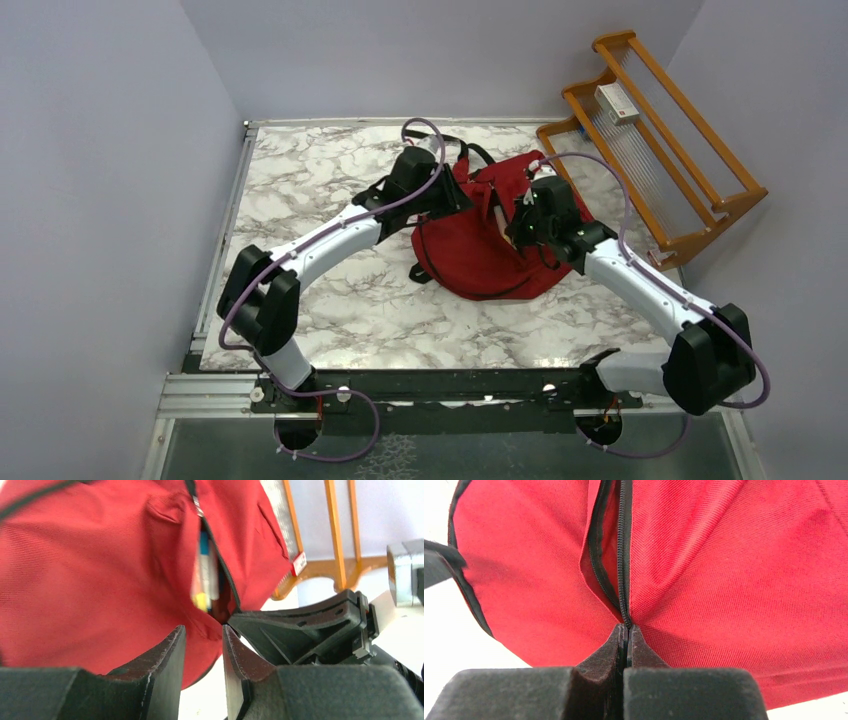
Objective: Pack the student bag
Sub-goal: Place the stationery in the student bag, then zip the student bag at the center of the board.
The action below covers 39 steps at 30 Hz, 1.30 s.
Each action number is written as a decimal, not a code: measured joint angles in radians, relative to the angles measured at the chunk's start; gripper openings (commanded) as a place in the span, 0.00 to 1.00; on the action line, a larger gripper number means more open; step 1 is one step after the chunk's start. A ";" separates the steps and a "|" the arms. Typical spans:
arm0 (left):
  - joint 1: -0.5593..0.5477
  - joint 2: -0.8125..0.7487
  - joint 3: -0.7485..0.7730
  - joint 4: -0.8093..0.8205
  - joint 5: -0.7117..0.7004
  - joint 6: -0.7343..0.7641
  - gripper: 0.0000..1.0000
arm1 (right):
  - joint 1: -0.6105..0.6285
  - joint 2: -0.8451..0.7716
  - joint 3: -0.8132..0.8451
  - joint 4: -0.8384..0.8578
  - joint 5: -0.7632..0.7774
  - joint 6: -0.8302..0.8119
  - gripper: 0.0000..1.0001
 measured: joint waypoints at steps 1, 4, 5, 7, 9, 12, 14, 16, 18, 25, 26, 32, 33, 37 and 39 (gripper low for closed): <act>0.013 -0.005 -0.007 0.001 -0.003 0.004 0.33 | 0.000 0.019 0.006 0.001 -0.013 -0.008 0.00; 0.066 -0.008 -0.034 0.003 -0.007 0.017 0.33 | 0.000 0.072 0.023 0.005 -0.041 -0.029 0.00; 0.080 -0.008 -0.040 0.001 -0.008 0.021 0.33 | 0.000 0.088 0.030 0.005 -0.048 -0.036 0.00; 0.106 -0.008 -0.045 -0.006 -0.013 0.031 0.33 | 0.000 0.122 0.044 0.008 -0.063 -0.047 0.02; 0.117 -0.008 -0.045 -0.003 -0.012 0.044 0.33 | 0.000 0.145 0.049 0.015 -0.072 -0.059 0.07; 0.121 -0.007 -0.045 -0.001 -0.005 0.064 0.33 | 0.000 0.169 0.059 0.014 -0.080 -0.076 0.16; 0.121 -0.004 -0.043 0.003 0.005 0.077 0.34 | 0.000 0.179 0.074 0.010 -0.084 -0.085 0.21; 0.122 0.005 -0.036 0.006 0.015 0.094 0.34 | 0.000 0.178 0.089 0.004 -0.087 -0.090 0.26; 0.126 0.024 -0.014 0.008 0.029 0.116 0.35 | 0.000 0.170 0.102 0.000 -0.089 -0.096 0.32; 0.137 0.071 0.039 0.037 0.079 0.214 0.52 | 0.000 0.087 0.164 -0.014 -0.069 -0.093 0.41; 0.141 0.077 0.046 0.042 0.086 0.232 0.52 | 0.000 0.079 0.179 -0.013 -0.058 -0.087 0.42; 0.156 0.085 0.063 0.051 0.106 0.332 0.52 | 0.001 0.119 0.288 -0.015 0.015 -0.055 0.46; 0.158 0.086 0.063 0.051 0.108 0.351 0.53 | 0.001 0.146 0.319 -0.017 0.024 -0.050 0.46; 0.160 0.087 0.059 0.071 0.122 0.402 0.52 | -0.002 0.282 0.451 -0.030 0.045 -0.040 0.46; 0.160 0.087 0.052 0.086 0.134 0.422 0.52 | -0.011 0.354 0.516 -0.048 0.047 -0.033 0.46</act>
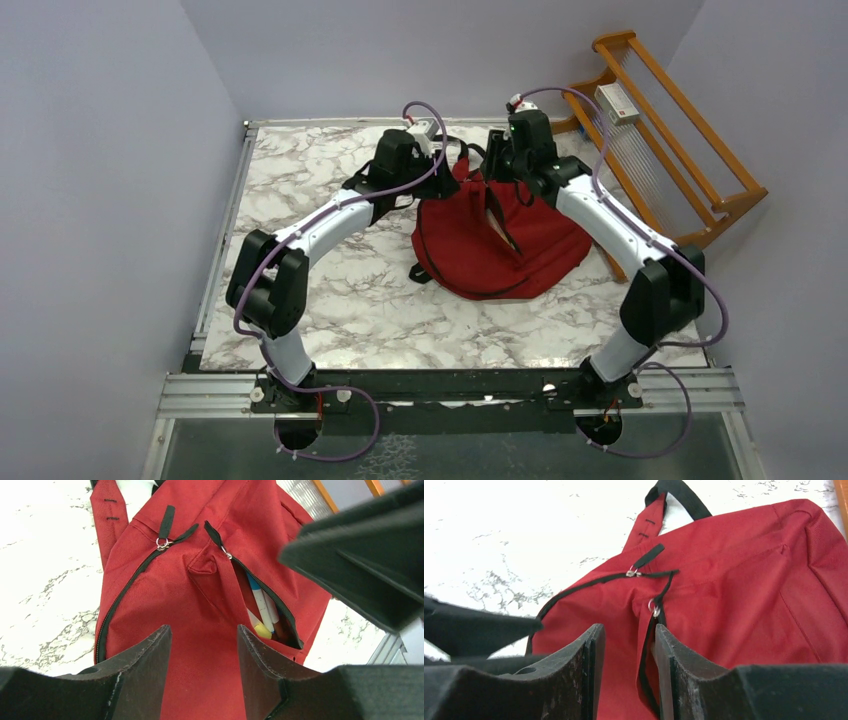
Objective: Pack the student bag
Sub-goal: Zip the student bag at the center of the board.
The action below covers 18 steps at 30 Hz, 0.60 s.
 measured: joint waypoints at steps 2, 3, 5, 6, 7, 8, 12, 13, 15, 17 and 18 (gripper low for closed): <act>0.000 0.000 -0.013 0.017 0.008 0.013 0.51 | -0.010 0.064 0.058 -0.024 -0.004 0.002 0.46; 0.000 0.000 -0.019 0.022 0.012 0.018 0.51 | -0.015 0.089 0.078 -0.035 -0.005 0.003 0.46; 0.000 0.000 -0.031 0.027 0.018 0.024 0.51 | -0.035 0.146 0.130 -0.060 -0.017 0.007 0.46; 0.000 0.000 -0.036 0.032 0.021 0.026 0.51 | -0.044 0.166 0.148 -0.074 -0.025 0.008 0.46; 0.000 0.000 -0.040 0.035 0.023 0.027 0.51 | -0.057 0.188 0.169 -0.089 -0.036 0.010 0.46; 0.000 0.000 -0.044 0.039 0.024 0.029 0.51 | -0.069 0.207 0.185 -0.100 -0.045 0.011 0.46; 0.000 0.000 -0.045 0.048 0.028 0.030 0.50 | -0.114 0.259 0.230 -0.146 -0.105 0.019 0.46; 0.000 0.000 -0.045 0.050 0.029 0.030 0.50 | -0.123 0.269 0.237 -0.152 -0.122 0.020 0.45; 0.000 0.000 -0.045 0.053 0.031 0.030 0.50 | -0.138 0.288 0.253 -0.168 -0.158 0.024 0.44; 0.000 0.000 -0.045 0.054 0.033 0.029 0.49 | -0.150 0.309 0.269 -0.180 -0.190 0.027 0.44; 0.000 0.000 -0.045 0.055 0.035 0.029 0.49 | -0.153 0.320 0.275 -0.183 -0.205 0.027 0.44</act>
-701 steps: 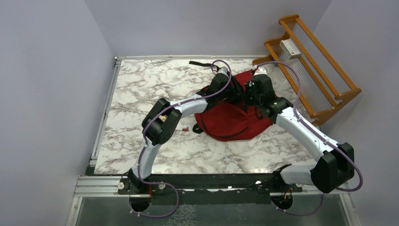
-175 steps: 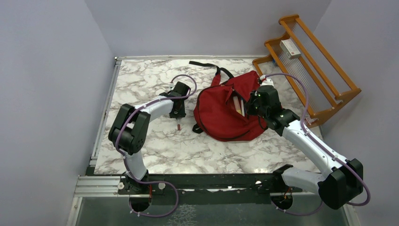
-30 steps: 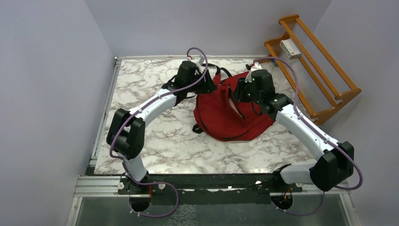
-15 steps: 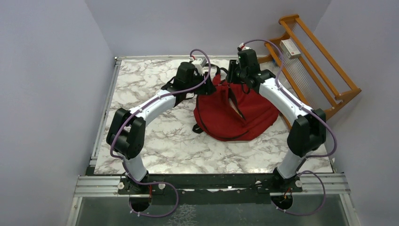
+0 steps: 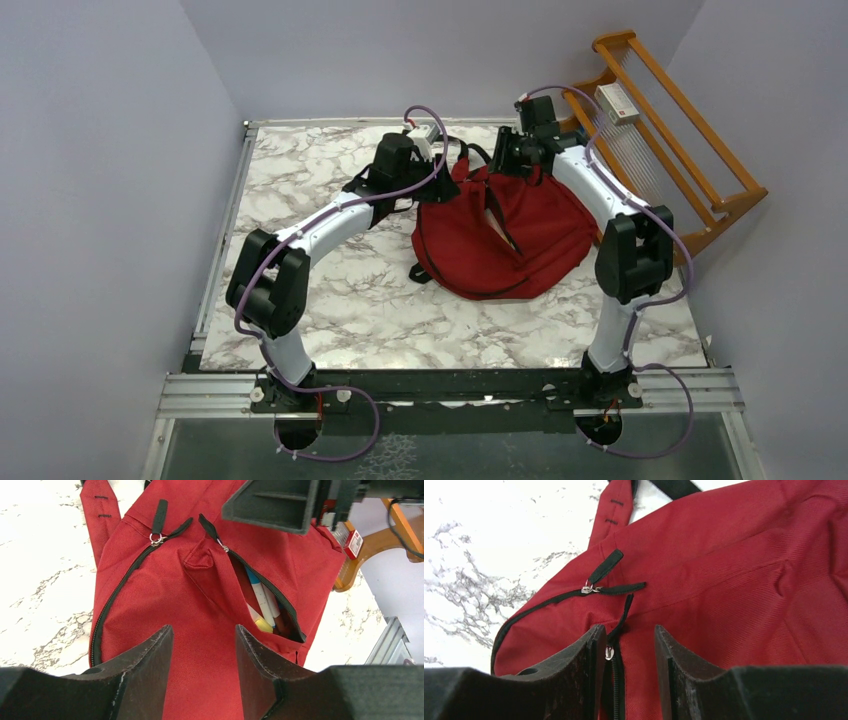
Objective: Pack the student bag
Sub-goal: Zip the student bag at the center of the board.
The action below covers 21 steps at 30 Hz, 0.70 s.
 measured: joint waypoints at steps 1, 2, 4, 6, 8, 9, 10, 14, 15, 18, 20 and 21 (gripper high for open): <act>0.000 0.000 0.000 0.001 0.003 0.000 0.49 | -0.002 0.010 0.005 -0.005 -0.016 0.000 0.44; 0.000 0.000 0.000 0.002 0.009 -0.002 0.49 | -0.002 0.020 0.008 -0.010 -0.031 0.001 0.44; 0.000 0.000 0.000 0.005 0.015 -0.003 0.49 | -0.002 0.037 0.010 -0.014 -0.059 0.003 0.44; 0.000 0.000 0.000 0.006 0.019 -0.004 0.49 | -0.002 0.054 0.011 -0.014 -0.087 0.008 0.44; 0.000 0.001 0.000 0.007 0.022 -0.006 0.48 | -0.002 0.073 0.016 -0.015 -0.112 0.014 0.44; 0.000 0.002 0.000 0.007 0.024 -0.008 0.48 | -0.003 0.082 0.021 -0.015 -0.124 0.018 0.44; 0.000 0.003 0.000 0.008 0.026 -0.008 0.48 | -0.004 0.092 0.027 -0.015 -0.137 0.022 0.44; 0.000 0.009 0.000 0.010 0.034 -0.015 0.48 | -0.008 0.116 0.047 -0.016 -0.179 0.030 0.42; 0.000 0.009 0.000 0.010 0.037 -0.017 0.48 | -0.008 0.119 0.051 -0.016 -0.184 0.031 0.40; 0.000 0.009 0.000 0.012 0.038 -0.019 0.47 | -0.008 0.133 0.062 -0.015 -0.197 0.034 0.35; 0.000 0.009 0.000 0.013 0.038 -0.019 0.47 | -0.008 0.141 0.064 -0.016 -0.200 0.034 0.32; 0.000 0.009 0.000 0.013 0.038 -0.019 0.47 | -0.008 0.145 0.066 -0.017 -0.200 0.034 0.30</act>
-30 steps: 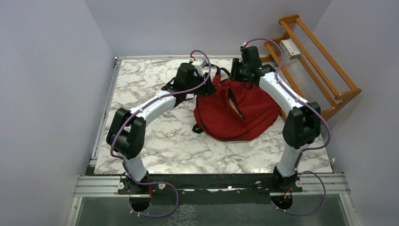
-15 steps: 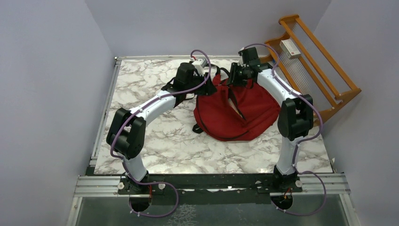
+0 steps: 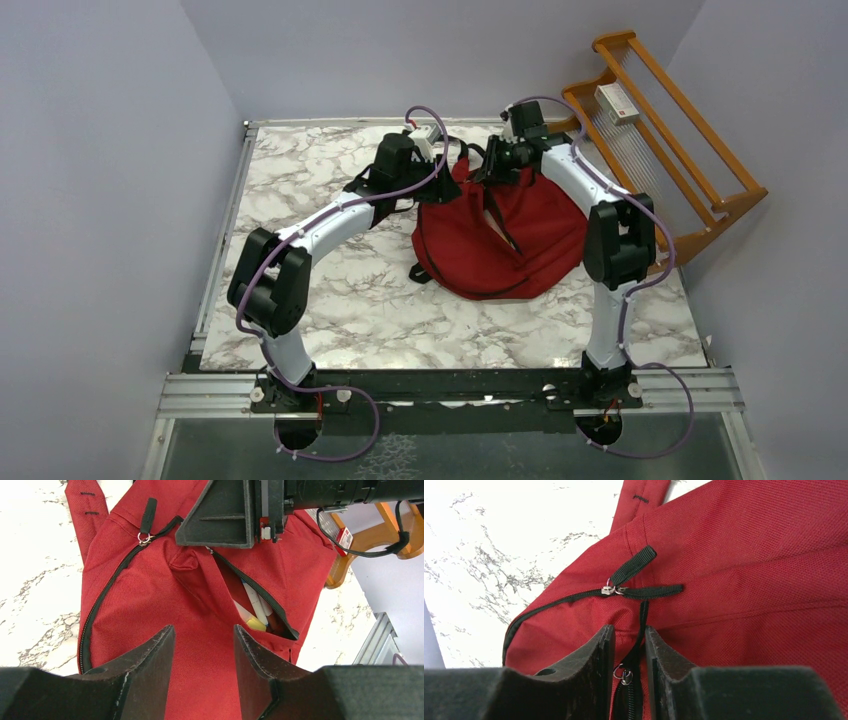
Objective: Pack the student bag
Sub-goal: Zip the student bag at the center of the board.
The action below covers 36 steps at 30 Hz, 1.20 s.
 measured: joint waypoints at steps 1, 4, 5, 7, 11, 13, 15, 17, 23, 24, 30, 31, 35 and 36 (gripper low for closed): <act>0.000 0.000 0.000 0.000 0.000 0.000 0.47 | 0.000 0.004 0.005 -0.002 0.000 0.000 0.29; 0.000 0.000 0.000 0.000 0.000 -0.002 0.47 | 0.000 0.013 0.012 -0.001 -0.001 0.000 0.24; 0.000 0.000 0.000 0.000 0.000 -0.003 0.47 | 0.000 0.015 0.012 -0.002 -0.001 -0.001 0.22; 0.000 0.000 0.000 0.000 0.000 -0.003 0.47 | 0.000 0.018 0.015 -0.002 -0.001 -0.004 0.18; 0.000 0.000 0.000 0.000 0.001 -0.003 0.47 | 0.000 0.022 0.031 -0.003 0.001 -0.010 0.10; 0.000 0.000 0.000 0.000 0.001 -0.003 0.47 | 0.000 0.022 0.037 -0.002 0.001 -0.013 0.07; 0.000 0.000 0.000 0.000 0.001 -0.003 0.47 | 0.000 0.021 0.037 0.003 0.001 -0.019 0.03; 0.000 0.000 0.000 0.000 0.001 -0.004 0.47 | 0.000 0.015 0.027 0.017 0.001 -0.027 0.01; 0.000 0.000 0.000 0.000 0.002 -0.008 0.47 | 0.000 -0.079 -0.072 0.083 0.010 -0.046 0.01; 0.000 0.000 0.000 0.000 0.002 -0.008 0.47 | 0.000 -0.098 -0.086 0.095 0.012 -0.051 0.01; 0.000 0.005 0.000 0.001 0.003 -0.008 0.47 | 0.000 -0.206 -0.179 0.175 0.014 -0.062 0.00; 0.000 0.008 0.000 0.000 0.005 -0.007 0.47 | 0.000 -0.224 -0.202 0.190 0.014 -0.062 0.01; 0.000 0.022 0.000 0.001 0.021 0.007 0.48 | 0.000 -0.296 -0.304 0.238 0.014 -0.061 0.00; 0.000 0.023 0.000 0.001 0.031 0.025 0.50 | 0.000 -0.314 -0.328 0.249 0.014 -0.061 0.00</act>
